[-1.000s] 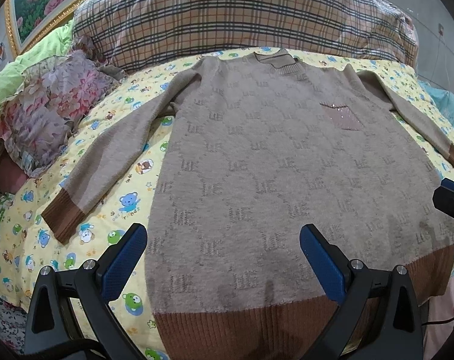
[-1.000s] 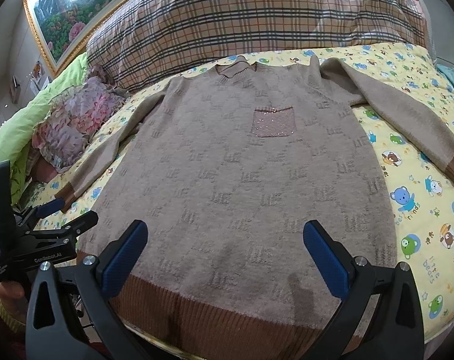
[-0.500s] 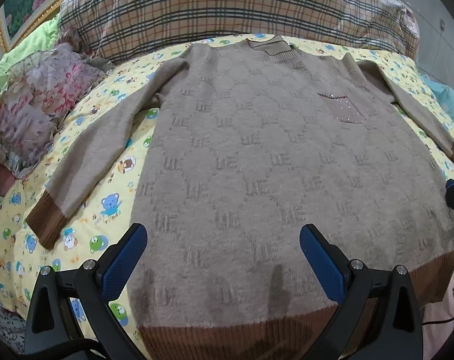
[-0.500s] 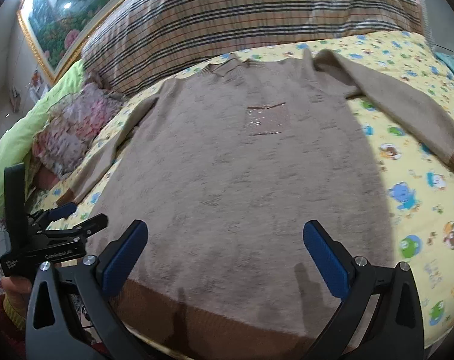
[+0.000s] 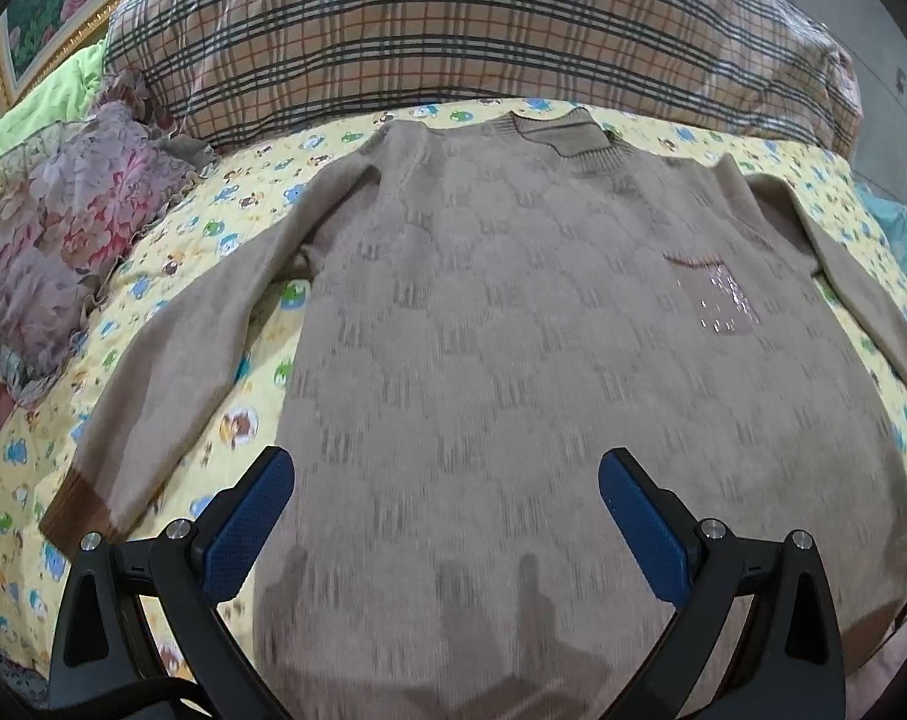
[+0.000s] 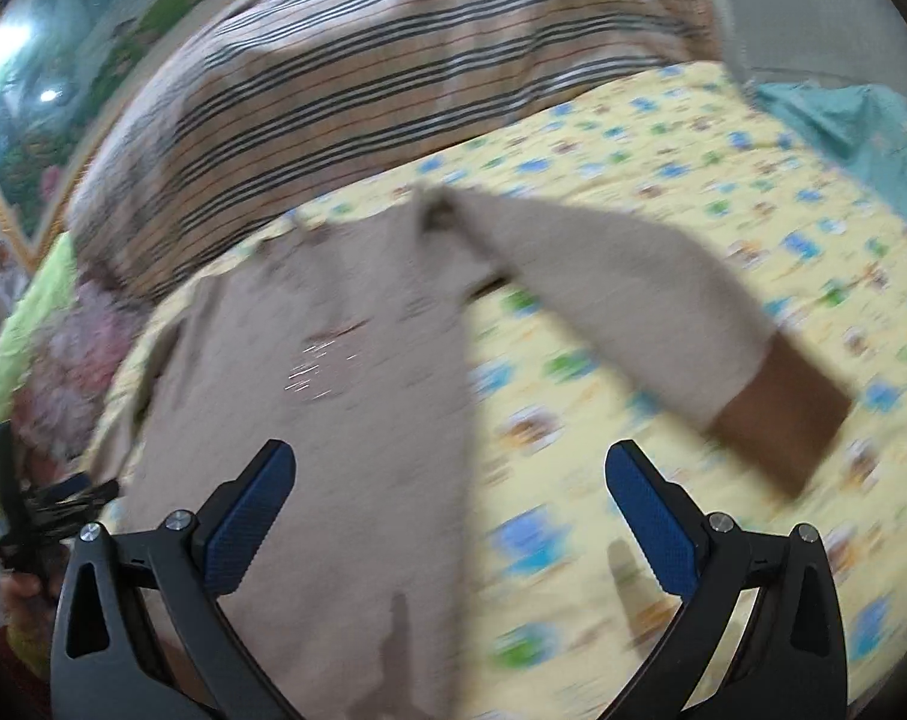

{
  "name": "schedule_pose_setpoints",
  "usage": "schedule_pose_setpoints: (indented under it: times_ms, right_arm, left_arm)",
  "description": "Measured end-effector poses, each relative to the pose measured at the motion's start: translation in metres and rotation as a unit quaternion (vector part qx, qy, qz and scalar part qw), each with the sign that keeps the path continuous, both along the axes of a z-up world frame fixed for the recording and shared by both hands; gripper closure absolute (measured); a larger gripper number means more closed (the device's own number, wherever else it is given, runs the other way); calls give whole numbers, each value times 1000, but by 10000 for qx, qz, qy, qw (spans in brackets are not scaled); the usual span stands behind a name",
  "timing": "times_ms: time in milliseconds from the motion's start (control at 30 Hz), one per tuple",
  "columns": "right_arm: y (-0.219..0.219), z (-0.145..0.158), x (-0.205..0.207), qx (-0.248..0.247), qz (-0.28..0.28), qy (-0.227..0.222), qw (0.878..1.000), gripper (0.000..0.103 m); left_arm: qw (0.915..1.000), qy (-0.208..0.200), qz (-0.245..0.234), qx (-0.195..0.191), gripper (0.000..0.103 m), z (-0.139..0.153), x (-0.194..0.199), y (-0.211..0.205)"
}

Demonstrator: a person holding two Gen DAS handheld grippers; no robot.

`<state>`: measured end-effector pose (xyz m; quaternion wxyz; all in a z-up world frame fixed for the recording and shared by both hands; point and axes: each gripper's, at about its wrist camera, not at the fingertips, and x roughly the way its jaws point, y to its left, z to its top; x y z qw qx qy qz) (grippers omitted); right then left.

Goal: Fold small clothes
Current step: 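Grasp the brown cuff of one sweater sleeve with the right tool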

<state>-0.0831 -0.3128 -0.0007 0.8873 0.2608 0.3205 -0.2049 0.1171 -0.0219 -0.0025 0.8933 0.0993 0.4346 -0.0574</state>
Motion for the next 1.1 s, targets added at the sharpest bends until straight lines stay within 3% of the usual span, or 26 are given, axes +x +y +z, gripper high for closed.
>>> schedule_pose_setpoints:
  times_ms: [167, 300, 367, 467, 533, 567, 633, 733, 833, 900, 967, 1100]
  right_arm:
    - [-44, -8, 11, -585, -46, 591, 9965, 4]
    - [-60, -23, 25, -1080, 207, 1282, 9856, 25]
    - [-67, -36, 29, -1140, 380, 1605, 9797, 31]
    - [-81, -60, 27, -1203, 373, 2142, 9686, 54]
    - [-89, -60, 21, -1004, 318, 2016, 9738, 71]
    - [-91, -58, 19, -950, 249, 2044, 9740, 95]
    - [-92, -49, 19, -743, 198, 1909, 9786, 95]
    - [-82, -26, 27, -132, 477, 1123, 9924, 95]
    - [-65, 1, 47, 440, 884, 288, 9947, 95]
    - [-45, 14, 67, 865, 1199, -174, 9889, 95]
    - [-23, 27, 102, 1394, 1639, -655, 9744, 95]
    - [31, 43, 178, 1777, 2284, -997, 9520, 95]
  left_arm:
    - [10000, 60, -6, -35, 1, -3, 35, -6]
    - [9997, 180, -9, -180, 1, -6, 57, -11]
    - [9997, 173, -13, -179, 1, -9, 63, -15]
    - [9994, 251, -53, -220, 1, -15, 69, -18]
    - [9992, 301, -80, -236, 1, -19, 71, -19]
    - [9991, 329, -92, -242, 1, -21, 72, -20]
    - [9988, 371, -87, -296, 1, -23, 72, -18]
    - [9985, 377, -86, -388, 1, -22, 67, -12]
    - [9983, 364, -66, -442, 1, -18, 64, -4]
    - [9982, 339, -32, -485, 1, -15, 62, 4]
    - [9982, 318, 22, -518, 1, -13, 62, 12]
    - [9973, 307, 158, -653, 1, -9, 63, 29]
